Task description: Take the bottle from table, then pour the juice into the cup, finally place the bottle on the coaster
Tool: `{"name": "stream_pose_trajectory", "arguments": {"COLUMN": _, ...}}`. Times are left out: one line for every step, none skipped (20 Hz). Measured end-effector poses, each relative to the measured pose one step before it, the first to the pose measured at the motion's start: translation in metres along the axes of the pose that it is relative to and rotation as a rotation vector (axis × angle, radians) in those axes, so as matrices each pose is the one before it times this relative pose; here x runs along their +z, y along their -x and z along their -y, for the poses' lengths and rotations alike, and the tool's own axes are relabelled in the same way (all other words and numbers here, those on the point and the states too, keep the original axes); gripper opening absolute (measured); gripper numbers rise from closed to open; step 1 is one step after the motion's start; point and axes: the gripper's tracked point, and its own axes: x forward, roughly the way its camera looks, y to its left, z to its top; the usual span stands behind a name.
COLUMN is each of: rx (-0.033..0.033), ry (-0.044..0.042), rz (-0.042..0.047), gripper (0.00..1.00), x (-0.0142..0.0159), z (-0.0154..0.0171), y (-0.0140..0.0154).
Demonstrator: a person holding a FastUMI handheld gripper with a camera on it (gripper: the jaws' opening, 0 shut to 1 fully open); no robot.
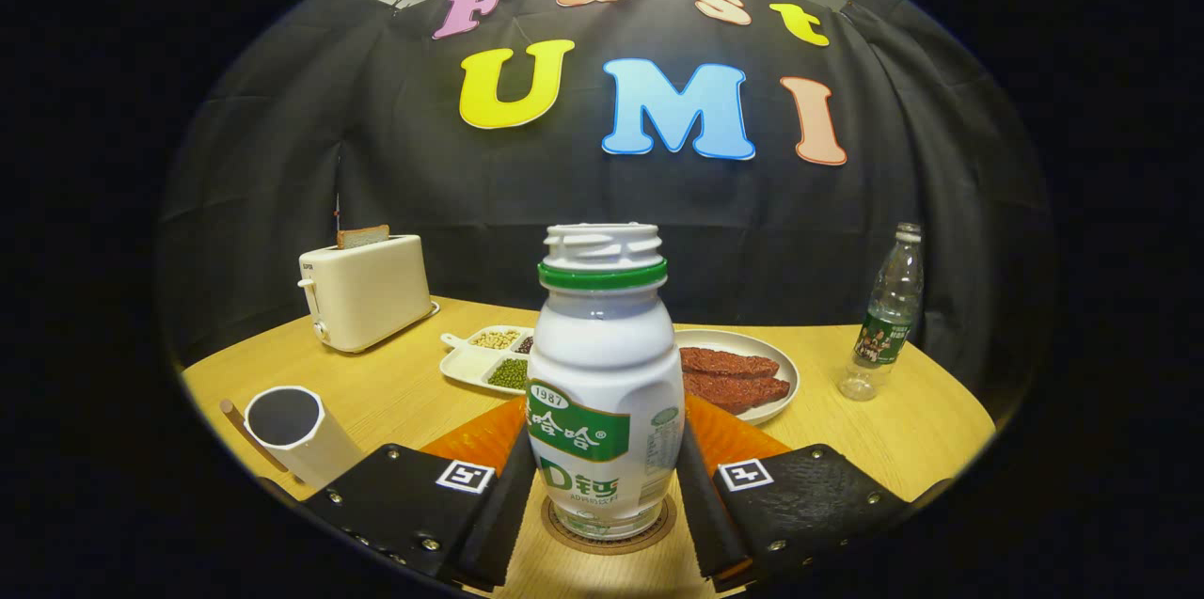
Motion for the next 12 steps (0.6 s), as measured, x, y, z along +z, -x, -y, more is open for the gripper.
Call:
{"name": "stream_pose_trajectory", "arguments": {"rx": -0.00019, "ry": 0.00178, "rz": -0.00358, "gripper": 0.72, "x": -0.00334, "z": 0.00155, "y": -0.00169}}
{"name": "stream_pose_trajectory", "arguments": {"rx": -0.0027, "ry": 0.00073, "rz": -0.00059, "gripper": 0.72, "x": -0.00059, "z": 0.00148, "y": -0.0017}}
{"name": "stream_pose_trajectory", "arguments": {"rx": 0.00229, "ry": -0.00583, "rz": 0.00732, "gripper": 0.72, "x": 0.00086, "z": 0.00025, "y": -0.00063}}
{"name": "stream_pose_trajectory", "arguments": {"rx": 0.00414, "ry": -0.00535, "rz": -0.00027, "gripper": 0.72, "x": -0.00074, "z": -0.001, "y": -0.00032}}
{"name": "stream_pose_trajectory", "arguments": {"rx": -0.00057, "ry": -0.00262, "rz": 0.00364, "gripper": 0.72, "x": -0.00024, "z": 0.00035, "y": -0.00035}}
{"name": "stream_pose_trajectory", "arguments": {"rx": 0.0007, "ry": 0.00179, "rz": -0.00083, "gripper": 0.72, "x": -0.00018, "z": -0.00012, "y": -0.00026}}
{"name": "stream_pose_trajectory", "arguments": {"rx": -0.00004, "ry": 0.0021, "rz": 0.00023, "gripper": 0.72, "x": 0.00012, "z": 0.00029, "y": -0.00011}}
{"name": "stream_pose_trajectory", "arguments": {"rx": -0.0009, "ry": 0.00003, "rz": -0.00235, "gripper": 0.72, "x": 0.00049, "z": 0.00027, "y": -0.00001}}
{"name": "stream_pose_trajectory", "arguments": {"rx": -0.00271, "ry": -0.00192, "rz": -0.00334, "gripper": 0.72, "x": -0.00121, "z": 0.00075, "y": 0.00103}}
{"name": "stream_pose_trajectory", "arguments": {"rx": -0.00401, "ry": -0.00037, "rz": -0.00283, "gripper": 0.72, "x": -0.0008, "z": 0.00025, "y": 0.00123}}
{"name": "stream_pose_trajectory", "arguments": {"rx": 0.00095, "ry": -0.00053, "rz": -0.00054, "gripper": 0.72, "x": -0.00107, "z": -0.00037, "y": 0.00142}}
{"name": "stream_pose_trajectory", "arguments": {"rx": 0.00036, "ry": -0.00175, "rz": -0.00116, "gripper": 0.72, "x": 0.00007, "z": 0.00021, "y": 0.0007}}
